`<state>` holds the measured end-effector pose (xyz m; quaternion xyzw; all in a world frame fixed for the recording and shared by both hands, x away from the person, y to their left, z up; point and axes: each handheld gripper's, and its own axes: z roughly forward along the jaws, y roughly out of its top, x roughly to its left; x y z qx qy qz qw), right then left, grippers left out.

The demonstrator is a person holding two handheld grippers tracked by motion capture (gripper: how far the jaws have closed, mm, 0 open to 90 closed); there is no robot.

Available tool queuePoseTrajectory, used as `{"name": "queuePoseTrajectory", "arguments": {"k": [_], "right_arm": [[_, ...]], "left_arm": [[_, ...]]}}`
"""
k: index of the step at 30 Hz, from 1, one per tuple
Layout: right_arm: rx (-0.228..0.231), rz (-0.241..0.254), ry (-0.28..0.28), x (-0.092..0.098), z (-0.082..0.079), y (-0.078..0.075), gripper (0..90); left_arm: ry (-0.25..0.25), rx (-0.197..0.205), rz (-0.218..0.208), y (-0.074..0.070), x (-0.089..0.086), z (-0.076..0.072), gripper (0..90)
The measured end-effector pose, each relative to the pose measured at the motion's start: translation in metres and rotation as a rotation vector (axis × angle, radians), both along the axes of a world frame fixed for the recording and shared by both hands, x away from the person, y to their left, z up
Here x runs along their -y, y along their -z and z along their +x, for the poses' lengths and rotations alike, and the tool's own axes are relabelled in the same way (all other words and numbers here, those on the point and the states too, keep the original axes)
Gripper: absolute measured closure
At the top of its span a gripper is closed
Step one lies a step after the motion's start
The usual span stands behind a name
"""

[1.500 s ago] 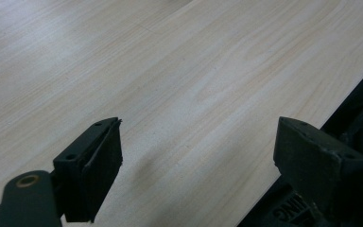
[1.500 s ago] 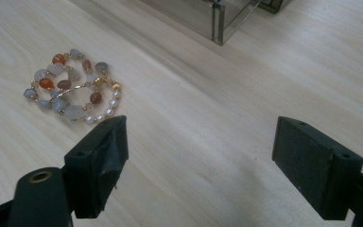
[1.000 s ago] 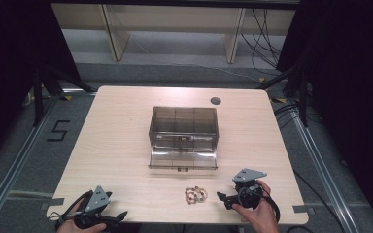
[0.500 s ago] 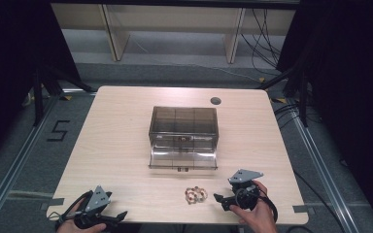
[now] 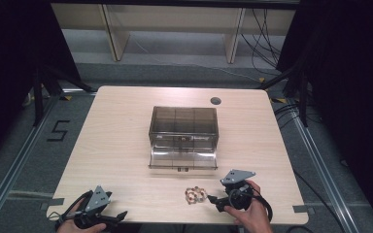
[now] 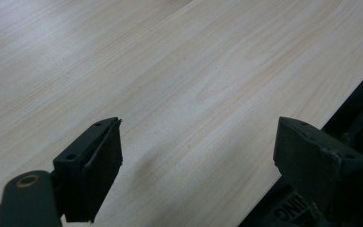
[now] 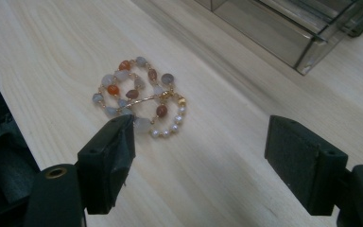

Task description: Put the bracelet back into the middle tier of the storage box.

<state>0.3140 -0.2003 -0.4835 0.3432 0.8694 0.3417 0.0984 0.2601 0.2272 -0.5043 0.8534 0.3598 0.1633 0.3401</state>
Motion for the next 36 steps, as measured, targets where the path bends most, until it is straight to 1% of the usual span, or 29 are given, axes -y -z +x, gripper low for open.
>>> {"name": "queuePoseTrajectory", "arguments": {"k": [1,2,3,4,5,7,8,10,12,13,14,15,17,19,20,21,22,23,24,26,27,28,29,30,32,33,34,35,36], "right_arm": [[-0.006,0.002,-0.002,-0.001,0.0,-0.001,27.0],[0.0,0.008,0.0,-0.003,0.0,0.0,27.1],[0.005,-0.002,-0.015,-0.005,0.0,-0.001,27.3],[-0.004,-0.004,-0.021,-0.006,0.0,-0.001,27.6],[0.003,-0.004,-0.025,-0.007,0.001,-0.001,28.1],[-0.008,-0.004,-0.026,-0.009,0.001,-0.002,28.6],[0.01,0.0,-0.031,-0.011,0.002,0.0,28.8],[-0.001,-0.011,-0.054,-0.012,0.002,-0.001,30.2],[-0.001,-0.011,-0.042,-0.015,0.002,0.0,30.7],[0.008,-0.014,-0.056,-0.016,0.003,0.0,30.8],[-0.014,-0.021,-0.064,-0.017,0.002,-0.001,31.1],[0.003,-0.021,-0.074,-0.019,0.004,-0.001,31.2],[0.018,-0.015,-0.085,-0.022,0.005,0.001,31.2],[0.02,-0.017,-0.091,-0.023,0.006,0.001,31.2],[0.003,-0.03,-0.083,-0.023,0.005,-0.001,31.3],[0.013,-0.024,-0.082,-0.025,0.006,0.001,31.7],[0.022,-0.018,-0.091,-0.026,0.007,0.002,32.1],[0.01,-0.025,-0.08,-0.027,0.006,0.002,32.5],[0.0,-0.037,-0.09,-0.028,0.007,0.001,32.7],[0.013,-0.031,-0.088,-0.031,0.008,0.003,34.2],[-0.001,-0.044,-0.102,-0.032,0.008,0.002,34.5],[0.013,-0.035,-0.106,-0.033,0.009,0.004,34.5],[0.002,-0.043,-0.119,-0.033,0.01,0.004,34.7],[0.008,-0.035,-0.098,-0.035,0.009,0.005,35.0],[-0.001,-0.043,-0.11,-0.035,0.01,0.004,35.3],[0.002,-0.041,-0.123,-0.038,0.011,0.005,35.6],[0.01,-0.037,-0.122,-0.04,0.011,0.006,35.7],[-0.01,-0.053,-0.115,-0.041,0.01,0.005,36.2],[-0.005,-0.048,-0.115,-0.042,0.01,0.006,36.5]], "left_arm": [[0.008,0.004,0.016,0.0,-0.001,0.001,16.1],[-0.008,0.008,0.01,0.0,0.0,0.0,16.1],[0.002,-0.001,0.009,0.0,-0.001,0.0,16.1],[-0.01,0.0,0.004,0.001,0.0,0.0,16.1],[-0.007,0.011,0.006,0.001,0.0,0.001,16.1],[-0.014,0.001,0.003,0.001,0.0,0.0,16.1],[-0.002,0.008,0.011,0.0,0.0,0.0,16.1],[-0.01,-0.007,-0.012,0.001,0.0,0.0,16.1],[-0.012,0.009,0.007,0.0,0.0,0.0,16.1],[-0.002,0.003,0.009,0.0,0.0,0.0,16.1],[-0.004,-0.007,-0.007,0.001,0.0,0.0,16.1],[-0.008,-0.007,-0.011,0.001,0.0,0.0,16.1],[-0.013,0.006,0.003,0.001,0.001,0.0,16.1],[-0.006,-0.01,-0.006,0.001,0.0,0.0,16.1],[-0.007,0.0,-0.008,0.001,0.0,0.0,16.1],[-0.011,0.008,0.002,0.0,0.0,0.0,16.1],[0.001,-0.001,0.009,0.0,-0.001,0.001,16.1],[-0.014,0.006,0.004,0.001,0.0,0.0,16.1],[-0.013,0.0,0.002,0.001,0.0,0.0,16.1],[-0.011,0.002,0.007,0.001,0.0,0.0,16.1],[-0.008,0.007,0.01,0.001,0.0,0.0,16.1],[-0.012,0.0,0.005,0.001,0.0,0.0,16.1],[-0.001,-0.011,0.002,0.0,0.0,0.001,16.1],[-0.009,-0.005,-0.008,0.001,0.0,0.0,16.1],[-0.012,0.0,0.005,0.001,0.0,0.0,16.1],[-0.001,-0.013,-0.014,0.001,0.0,0.0,16.1],[-0.008,-0.003,-0.009,0.001,0.0,0.0,16.1],[-0.01,0.01,0.011,0.0,0.0,0.0,16.1],[-0.013,0.013,0.004,0.001,0.0,0.0,16.1]]}}
